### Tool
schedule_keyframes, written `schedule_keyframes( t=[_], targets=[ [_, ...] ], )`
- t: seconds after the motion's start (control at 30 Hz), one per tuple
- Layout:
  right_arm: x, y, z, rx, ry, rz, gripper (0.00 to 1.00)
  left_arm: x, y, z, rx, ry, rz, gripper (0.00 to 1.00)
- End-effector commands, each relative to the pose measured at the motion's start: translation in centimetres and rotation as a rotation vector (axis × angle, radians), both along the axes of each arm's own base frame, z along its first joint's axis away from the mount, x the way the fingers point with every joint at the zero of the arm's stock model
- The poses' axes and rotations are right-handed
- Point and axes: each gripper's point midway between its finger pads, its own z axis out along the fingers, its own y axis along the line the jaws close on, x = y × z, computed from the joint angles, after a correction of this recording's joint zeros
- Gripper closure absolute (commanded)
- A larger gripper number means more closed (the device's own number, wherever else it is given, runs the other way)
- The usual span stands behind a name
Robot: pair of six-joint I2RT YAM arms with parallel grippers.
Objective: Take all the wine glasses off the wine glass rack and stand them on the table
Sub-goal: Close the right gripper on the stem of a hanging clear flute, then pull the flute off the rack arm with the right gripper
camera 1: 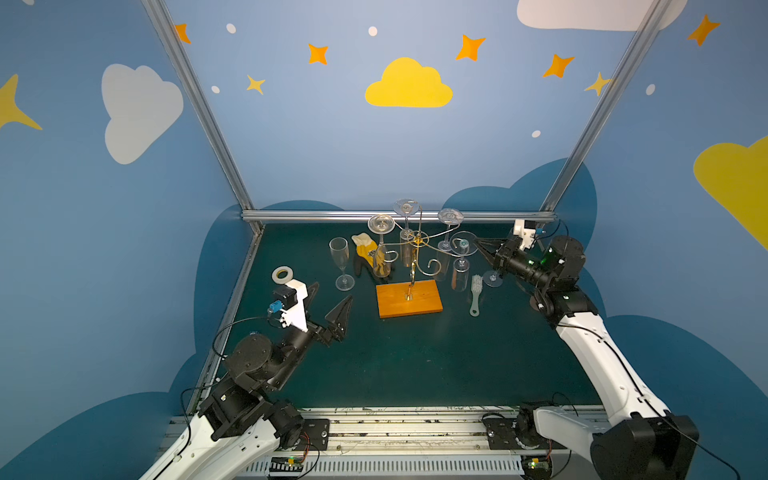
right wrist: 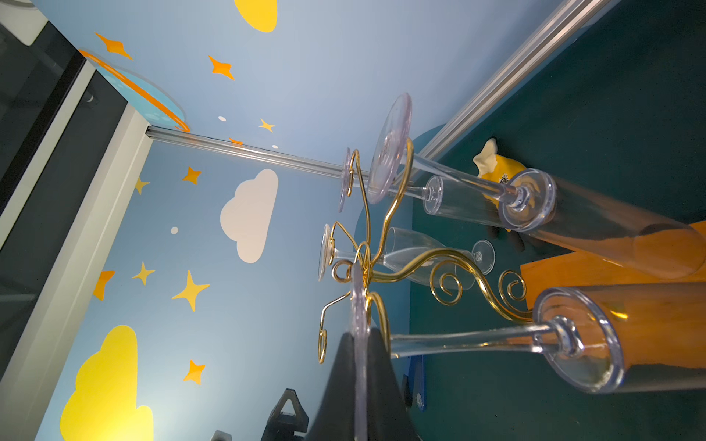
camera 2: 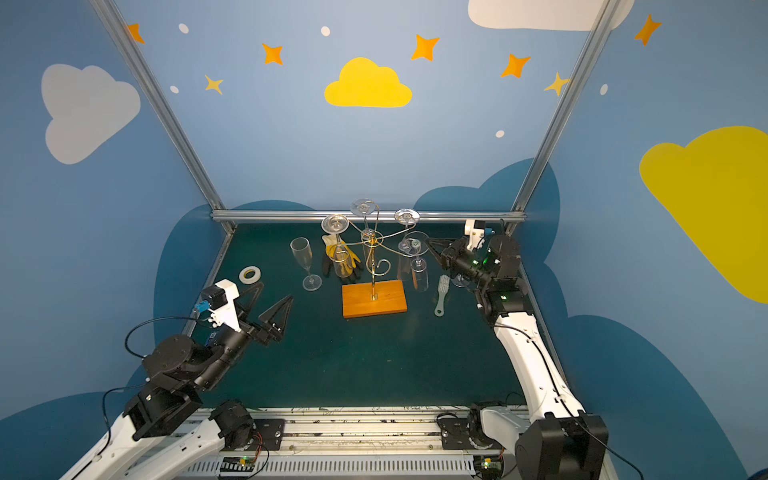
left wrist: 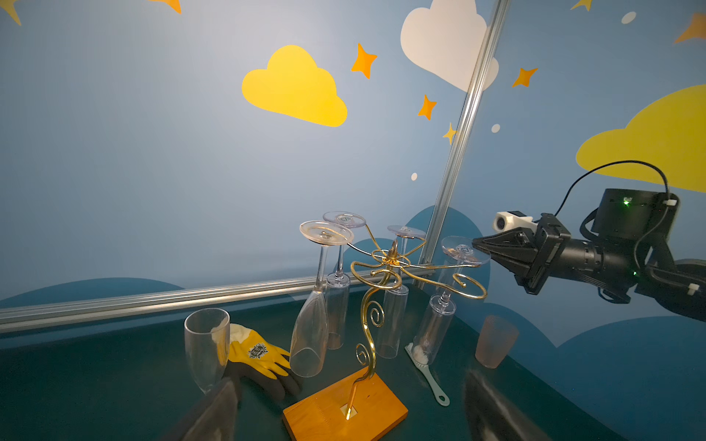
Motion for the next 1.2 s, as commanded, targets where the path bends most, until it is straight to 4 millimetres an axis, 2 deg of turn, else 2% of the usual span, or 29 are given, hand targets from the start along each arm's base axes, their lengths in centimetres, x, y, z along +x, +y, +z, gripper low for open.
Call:
schedule_keyframes(
  t=[0.0, 0.13, 0.73, 1.17],
  targets=[
    [-0.5, -0.3, 0.7, 0.019, -0.008, -0.030, 1.00, 0.0, 0.4, 0.3, -0.006, -0.008, 0.014, 0.09],
    [-0.4, -0.2, 0.4, 0.051, 0.018, -0.024, 1.00, -0.1, 0.4, 0.5, -0.007, -0.012, 0.012, 0.09],
    [-0.7, -0.1, 1.7, 0.119, 0.042, -0.016, 1.00, -0.1, 0.4, 0.5, -0.011, -0.014, 0.012, 0.09],
    [-2.5, 0.0, 3.2, 0.163, 0.049, -0.001, 1.00, -0.1, 0.5, 0.3, -0.012, -0.011, 0.016, 0.09]
  ],
)
